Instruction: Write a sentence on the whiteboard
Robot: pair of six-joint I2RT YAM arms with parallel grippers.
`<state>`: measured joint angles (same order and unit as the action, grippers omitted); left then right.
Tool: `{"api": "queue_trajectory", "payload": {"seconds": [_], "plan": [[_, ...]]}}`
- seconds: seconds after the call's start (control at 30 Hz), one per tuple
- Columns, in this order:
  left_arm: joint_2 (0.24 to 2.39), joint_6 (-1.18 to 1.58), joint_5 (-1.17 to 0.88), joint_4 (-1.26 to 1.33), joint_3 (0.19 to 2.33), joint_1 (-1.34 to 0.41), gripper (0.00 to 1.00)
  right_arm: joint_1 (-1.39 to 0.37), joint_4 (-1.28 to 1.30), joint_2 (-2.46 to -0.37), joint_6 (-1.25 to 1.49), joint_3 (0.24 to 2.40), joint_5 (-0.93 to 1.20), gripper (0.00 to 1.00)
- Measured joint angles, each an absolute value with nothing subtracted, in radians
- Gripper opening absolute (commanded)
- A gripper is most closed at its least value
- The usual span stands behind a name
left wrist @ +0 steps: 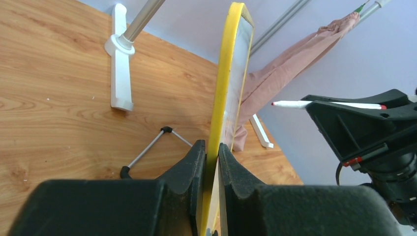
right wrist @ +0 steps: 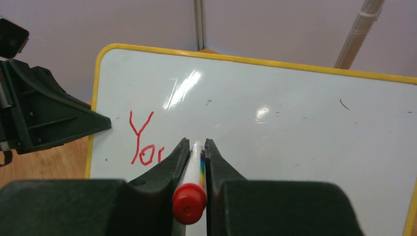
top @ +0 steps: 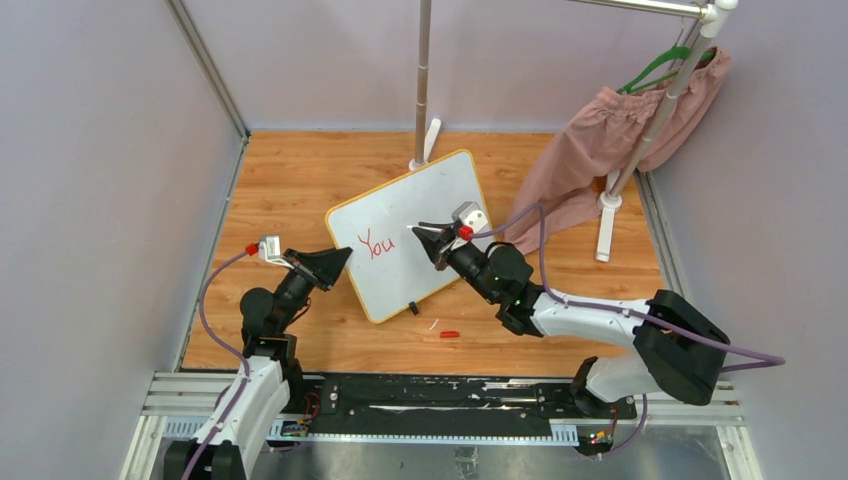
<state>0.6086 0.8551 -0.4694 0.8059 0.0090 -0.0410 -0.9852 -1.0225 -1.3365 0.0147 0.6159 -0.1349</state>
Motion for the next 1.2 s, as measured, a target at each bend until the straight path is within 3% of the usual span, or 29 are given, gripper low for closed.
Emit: {"api": "queue_trajectory", "payload": {"seconds": [1.2], "plan": [[0.609,0.851,-0.473,0.806,0.009,-0.041,0.0,-0.955,-0.994,-1.479,0.015,0.697,-0.131,0.0]]}}
